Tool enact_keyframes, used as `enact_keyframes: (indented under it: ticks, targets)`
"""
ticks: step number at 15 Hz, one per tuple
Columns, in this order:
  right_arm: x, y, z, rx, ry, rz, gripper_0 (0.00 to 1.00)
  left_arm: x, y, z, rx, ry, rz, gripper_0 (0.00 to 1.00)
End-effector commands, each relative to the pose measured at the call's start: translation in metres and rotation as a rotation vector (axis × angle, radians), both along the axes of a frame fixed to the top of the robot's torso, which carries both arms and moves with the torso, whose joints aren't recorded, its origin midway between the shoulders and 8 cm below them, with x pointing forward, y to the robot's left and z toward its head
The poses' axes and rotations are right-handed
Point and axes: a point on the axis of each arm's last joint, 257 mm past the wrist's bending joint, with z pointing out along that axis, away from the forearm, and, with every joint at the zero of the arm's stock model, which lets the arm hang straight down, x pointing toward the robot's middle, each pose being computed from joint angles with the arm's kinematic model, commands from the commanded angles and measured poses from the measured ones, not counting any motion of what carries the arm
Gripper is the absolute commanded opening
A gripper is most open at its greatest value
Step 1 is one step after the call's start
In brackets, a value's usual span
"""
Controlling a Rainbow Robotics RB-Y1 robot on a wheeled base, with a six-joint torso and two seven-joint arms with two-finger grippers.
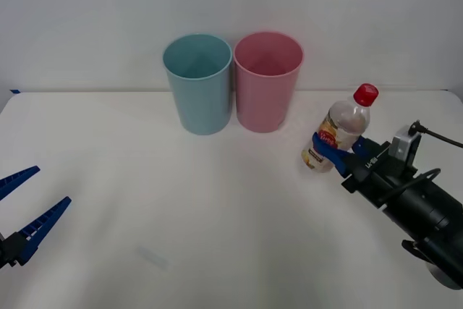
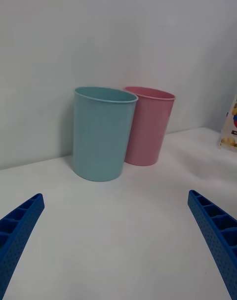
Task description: Grasp the object on the table and drop it into the matching bin: aluminum can to the light blue bin, PET bottle to the pink bin.
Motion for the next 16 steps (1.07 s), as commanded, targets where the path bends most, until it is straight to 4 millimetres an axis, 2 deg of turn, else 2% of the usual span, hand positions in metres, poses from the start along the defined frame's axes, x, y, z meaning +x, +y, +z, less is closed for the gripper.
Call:
enact_keyframes:
  ticks: [1, 5, 9, 12, 16]
  targets:
    - [0.003, 0.008, 0.033, 0.038, -0.005, 0.046, 0.00, 0.000, 0.000, 0.000, 0.000, 0.000, 0.000, 1.00]
    - [0.011, 0.017, 0.081, 0.046, -0.051, 0.103, 0.00, 0.000, 0.000, 0.000, 0.000, 0.000, 0.000, 1.00]
    - [0.028, 0.026, 0.122, -0.007, -0.119, 0.127, 0.00, 0.000, 0.000, 0.000, 0.000, 0.000, 0.000, 1.00]
    - [0.040, 0.041, 0.142, -0.029, -0.107, 0.163, 0.00, 0.000, 0.000, 0.000, 0.000, 0.000, 0.000, 1.00]
    - [0.080, 0.062, 0.153, -0.077, -0.103, 0.189, 0.00, 0.000, 0.000, 0.000, 0.000, 0.000, 0.000, 1.00]
